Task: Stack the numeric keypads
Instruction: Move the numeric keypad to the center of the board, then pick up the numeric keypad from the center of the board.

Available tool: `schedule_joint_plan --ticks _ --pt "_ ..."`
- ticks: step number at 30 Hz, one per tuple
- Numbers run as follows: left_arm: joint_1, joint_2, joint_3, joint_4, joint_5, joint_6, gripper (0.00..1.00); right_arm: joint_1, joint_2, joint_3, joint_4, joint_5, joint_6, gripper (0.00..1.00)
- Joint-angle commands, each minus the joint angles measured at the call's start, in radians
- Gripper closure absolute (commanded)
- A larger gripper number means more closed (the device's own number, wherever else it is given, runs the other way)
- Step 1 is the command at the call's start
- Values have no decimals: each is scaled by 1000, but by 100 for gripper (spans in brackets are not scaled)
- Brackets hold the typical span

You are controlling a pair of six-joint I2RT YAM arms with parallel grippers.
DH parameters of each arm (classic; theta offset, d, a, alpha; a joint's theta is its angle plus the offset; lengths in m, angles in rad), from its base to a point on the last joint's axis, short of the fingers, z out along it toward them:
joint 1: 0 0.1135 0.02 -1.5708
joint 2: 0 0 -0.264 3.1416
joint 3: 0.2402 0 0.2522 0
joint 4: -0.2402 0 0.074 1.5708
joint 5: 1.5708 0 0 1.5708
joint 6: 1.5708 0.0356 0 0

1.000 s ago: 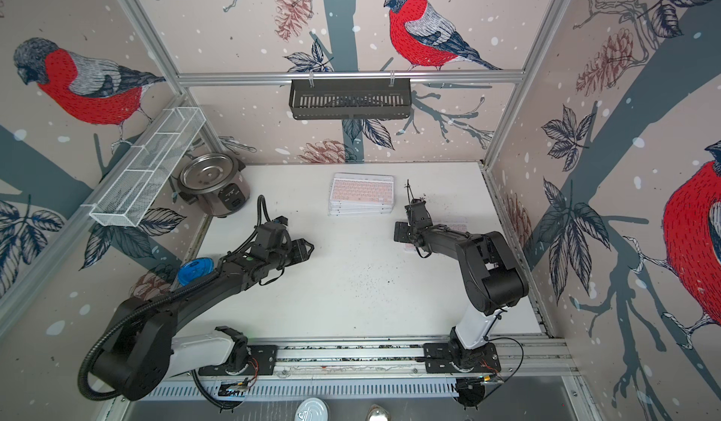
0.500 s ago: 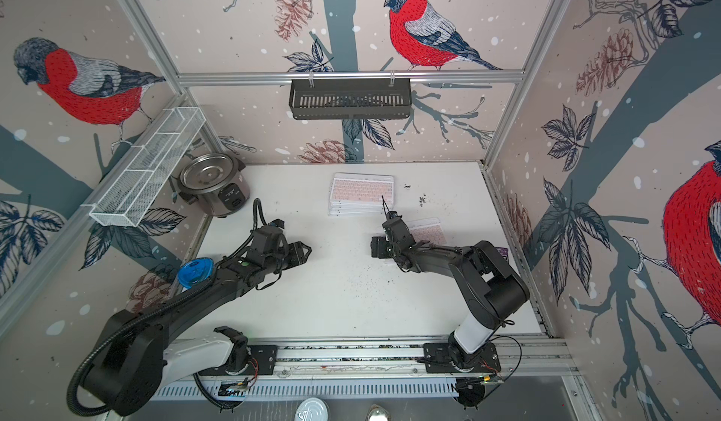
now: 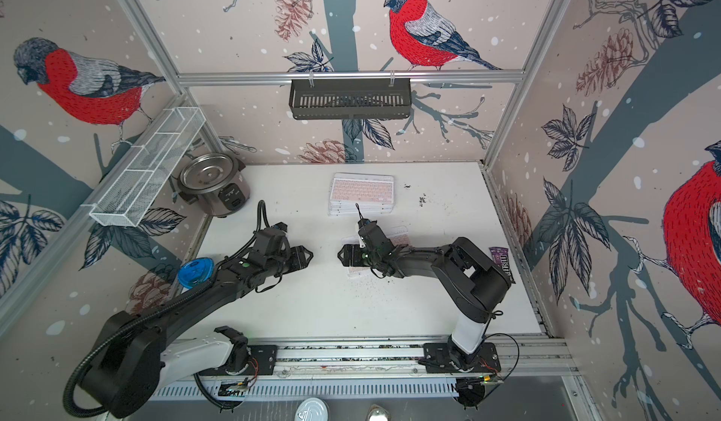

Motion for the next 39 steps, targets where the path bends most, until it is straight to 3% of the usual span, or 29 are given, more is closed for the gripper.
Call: schedule_joint_plan --ticks 1,4,9,13,17,26,39 --pt "-9 14 11 -22 -6 -8 42 -10 -1 47 -40 -97 25 17" --pt "-28 40 25 -14 -10 -10 42 -66 -48 63 -54 -149 -8 17" --pt "-58 123 58 28 -5 -17 42 -298 -136 -13 -83 -241 -80 17" --pt "-89 185 89 75 -7 -21 43 -493 -178 -41 -193 -198 -175 17" --pt "-91 242 117 108 14 -13 42 -584 -196 -57 -251 -90 -235 17" --pt "-94 355 160 166 61 -3 43 -566 -181 -67 -306 42 -287 17" --pt "-102 423 165 228 87 -15 43 -365 -166 -126 -329 114 -233 17"
